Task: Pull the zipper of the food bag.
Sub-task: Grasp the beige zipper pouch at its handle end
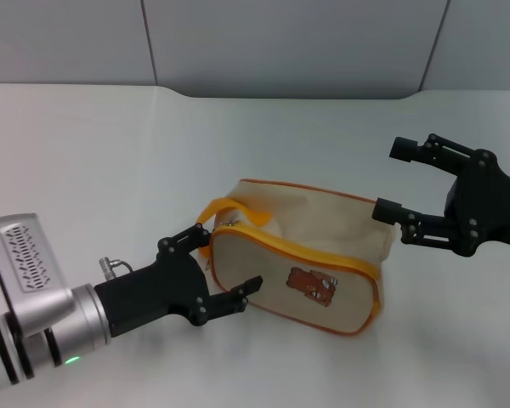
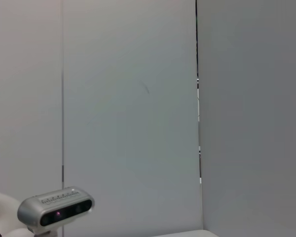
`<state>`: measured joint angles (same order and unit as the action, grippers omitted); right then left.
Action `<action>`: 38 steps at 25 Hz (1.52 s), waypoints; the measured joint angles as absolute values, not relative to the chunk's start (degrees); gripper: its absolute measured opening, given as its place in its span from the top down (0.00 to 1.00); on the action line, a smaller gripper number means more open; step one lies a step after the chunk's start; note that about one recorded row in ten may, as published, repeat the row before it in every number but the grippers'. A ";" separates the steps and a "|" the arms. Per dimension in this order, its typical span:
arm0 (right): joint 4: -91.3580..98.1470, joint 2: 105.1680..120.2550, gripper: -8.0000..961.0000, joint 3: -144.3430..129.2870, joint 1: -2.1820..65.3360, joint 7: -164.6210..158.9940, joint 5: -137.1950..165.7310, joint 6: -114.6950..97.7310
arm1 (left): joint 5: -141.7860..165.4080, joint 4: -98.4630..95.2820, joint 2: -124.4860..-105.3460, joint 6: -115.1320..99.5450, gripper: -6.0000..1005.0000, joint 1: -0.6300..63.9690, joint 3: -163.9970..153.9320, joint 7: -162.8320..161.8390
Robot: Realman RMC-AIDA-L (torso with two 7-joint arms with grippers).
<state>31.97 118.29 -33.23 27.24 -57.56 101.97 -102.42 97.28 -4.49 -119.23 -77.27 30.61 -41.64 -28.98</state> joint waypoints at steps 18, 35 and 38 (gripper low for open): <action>32.17 118.83 0.15 -32.97 25.80 -57.15 101.27 -103.26 | 96.24 -1.23 -119.26 -74.06 0.48 32.49 -38.23 -28.88; 32.17 118.90 0.15 -31.72 25.75 -56.96 101.06 -103.37 | 96.24 -1.41 -119.27 -76.48 0.87 31.96 -37.53 -27.92; 32.12 119.03 0.15 -28.92 25.74 -56.61 100.94 -103.39 | 96.24 -2.31 -119.24 -80.30 0.89 31.63 -37.54 -27.57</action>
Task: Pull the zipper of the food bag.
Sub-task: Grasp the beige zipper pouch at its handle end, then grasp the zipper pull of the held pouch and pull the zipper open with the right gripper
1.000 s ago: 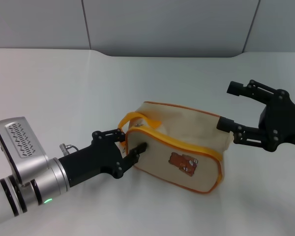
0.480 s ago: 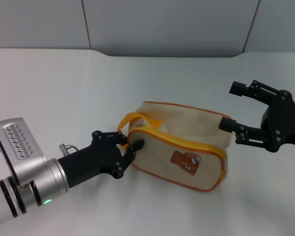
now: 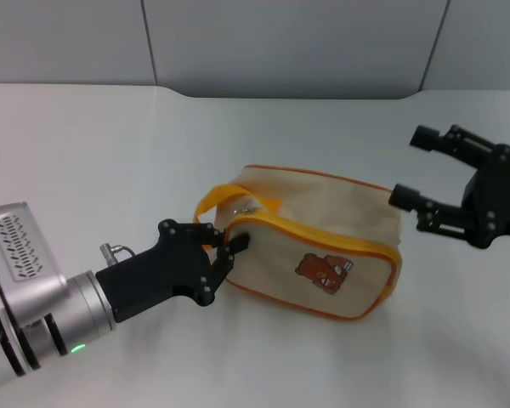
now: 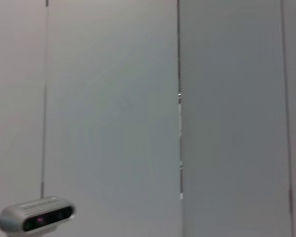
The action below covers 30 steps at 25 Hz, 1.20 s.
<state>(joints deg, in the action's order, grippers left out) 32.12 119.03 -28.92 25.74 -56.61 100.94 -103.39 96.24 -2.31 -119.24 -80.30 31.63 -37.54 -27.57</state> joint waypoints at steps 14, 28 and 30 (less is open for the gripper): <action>14.35 119.65 0.15 -26.79 24.76 -21.11 87.89 -100.53 | 96.62 -13.54 -119.11 -88.62 0.92 32.14 -38.36 -28.27; -15.79 119.90 0.15 -22.53 31.68 31.15 86.93 -87.55 | 96.43 -21.24 -119.18 -91.29 0.93 34.28 -41.84 -29.32; -17.91 119.88 0.15 -21.65 31.93 36.12 87.27 -87.58 | 96.38 -21.31 -119.23 -91.45 0.93 34.54 -42.10 -29.33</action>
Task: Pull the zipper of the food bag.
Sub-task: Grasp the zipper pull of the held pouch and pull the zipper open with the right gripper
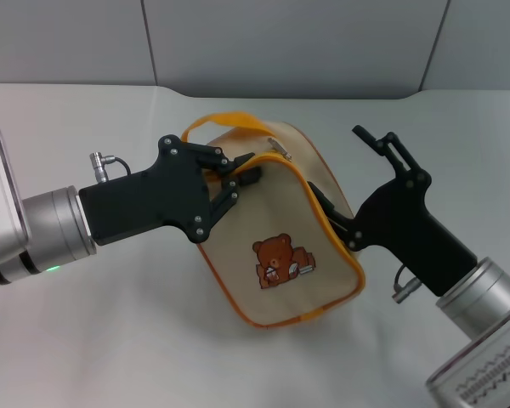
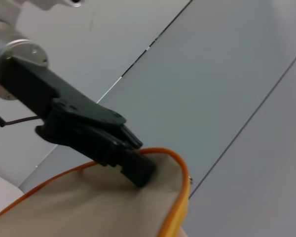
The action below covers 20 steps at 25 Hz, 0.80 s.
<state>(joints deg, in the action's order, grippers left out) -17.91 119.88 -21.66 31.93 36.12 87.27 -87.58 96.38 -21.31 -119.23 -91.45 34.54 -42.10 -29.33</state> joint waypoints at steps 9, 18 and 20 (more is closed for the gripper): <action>-18.70 119.87 0.15 -20.73 30.67 39.67 88.06 -90.84 | 96.25 -21.11 -119.28 -91.52 0.93 34.99 -42.28 -29.36; -18.50 119.88 0.16 -19.07 30.68 40.35 88.94 -90.50 | 96.15 -21.13 -119.26 -91.09 0.93 35.18 -42.28 -29.36; -18.65 119.88 0.16 -18.75 31.52 40.62 90.80 -89.05 | 96.15 -21.12 -119.26 -91.02 0.93 35.30 -42.28 -29.36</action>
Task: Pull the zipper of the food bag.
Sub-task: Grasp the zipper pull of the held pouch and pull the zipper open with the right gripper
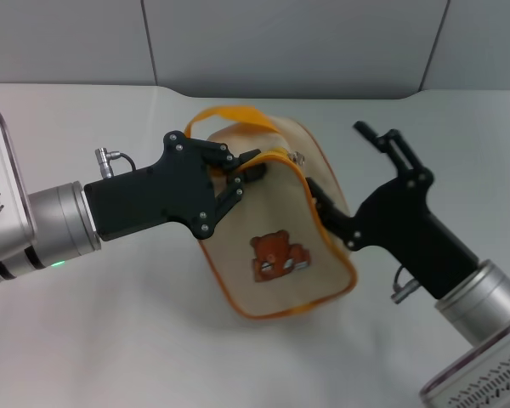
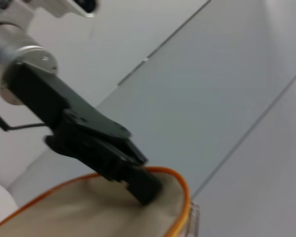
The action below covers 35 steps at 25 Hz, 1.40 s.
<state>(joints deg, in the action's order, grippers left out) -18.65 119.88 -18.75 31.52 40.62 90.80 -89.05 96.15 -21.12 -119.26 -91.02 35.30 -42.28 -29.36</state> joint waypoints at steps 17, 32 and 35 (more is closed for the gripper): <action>-19.48 119.88 0.21 -18.57 34.56 41.05 91.84 -87.40 | 96.04 -20.94 -119.27 -90.85 0.93 35.57 -42.32 -29.36; -21.24 119.88 0.67 -18.81 34.05 41.05 92.12 -86.86 | 96.16 -20.76 -119.26 -90.89 0.93 35.89 -42.20 -29.36; -21.63 119.88 0.82 -18.61 33.60 41.04 93.27 -87.08 | 96.16 -20.27 -119.26 -90.90 0.93 35.88 -42.26 -29.36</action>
